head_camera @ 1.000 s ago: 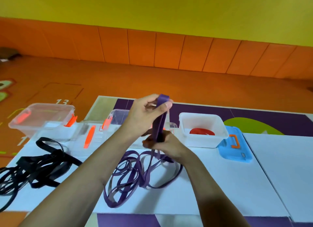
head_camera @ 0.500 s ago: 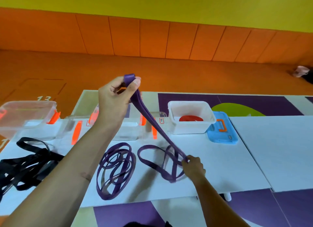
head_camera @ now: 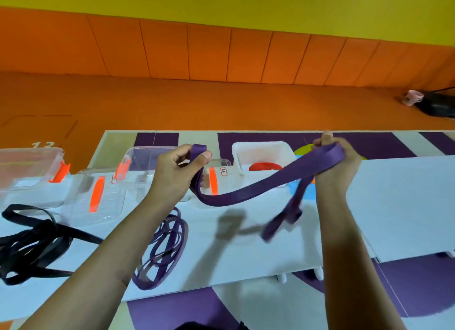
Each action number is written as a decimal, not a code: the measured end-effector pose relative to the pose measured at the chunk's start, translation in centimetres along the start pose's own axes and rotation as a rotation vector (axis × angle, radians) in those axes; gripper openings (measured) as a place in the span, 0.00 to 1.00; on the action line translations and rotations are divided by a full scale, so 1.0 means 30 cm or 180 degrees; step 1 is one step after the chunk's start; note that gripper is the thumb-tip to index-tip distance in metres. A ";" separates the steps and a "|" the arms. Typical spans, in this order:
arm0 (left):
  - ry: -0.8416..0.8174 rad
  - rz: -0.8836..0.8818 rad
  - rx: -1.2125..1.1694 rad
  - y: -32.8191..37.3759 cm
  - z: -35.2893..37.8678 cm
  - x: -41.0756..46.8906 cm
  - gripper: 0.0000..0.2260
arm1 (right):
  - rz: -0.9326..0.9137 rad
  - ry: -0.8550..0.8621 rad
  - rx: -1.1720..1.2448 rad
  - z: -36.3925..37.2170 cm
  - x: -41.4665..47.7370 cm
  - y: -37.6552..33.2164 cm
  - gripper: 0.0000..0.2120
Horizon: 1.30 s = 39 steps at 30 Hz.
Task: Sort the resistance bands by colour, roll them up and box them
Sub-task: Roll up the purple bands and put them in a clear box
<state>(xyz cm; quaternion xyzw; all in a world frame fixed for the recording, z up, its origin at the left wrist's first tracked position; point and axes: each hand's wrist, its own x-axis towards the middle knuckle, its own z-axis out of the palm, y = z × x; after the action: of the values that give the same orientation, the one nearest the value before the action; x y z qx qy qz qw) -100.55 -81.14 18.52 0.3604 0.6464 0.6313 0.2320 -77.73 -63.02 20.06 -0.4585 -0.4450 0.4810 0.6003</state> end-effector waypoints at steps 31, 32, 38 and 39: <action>-0.0750 -0.0257 0.0253 -0.058 -0.043 -0.131 0.06 | 0.0107 -0.2252 -0.1584 0.169 -0.297 0.240 0.11; -0.0701 -0.0237 0.0269 -0.055 -0.042 -0.133 0.06 | 0.0174 -0.2389 -0.1299 0.192 -0.335 0.219 0.14; -0.0189 -0.0208 0.0014 -0.039 -0.068 -0.126 0.03 | 0.0762 -0.3240 -0.0770 0.251 -0.492 0.220 0.27; 0.0045 -0.0281 -0.0015 -0.039 -0.074 -0.124 0.03 | 0.0753 -0.3317 -0.0688 0.249 -0.500 0.219 0.25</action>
<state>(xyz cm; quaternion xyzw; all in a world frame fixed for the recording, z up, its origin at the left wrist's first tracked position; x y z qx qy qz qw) -100.06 -85.33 17.01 0.3264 0.6618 0.6245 0.2560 -88.25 -76.12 13.62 -0.2655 -0.6759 0.6603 0.1916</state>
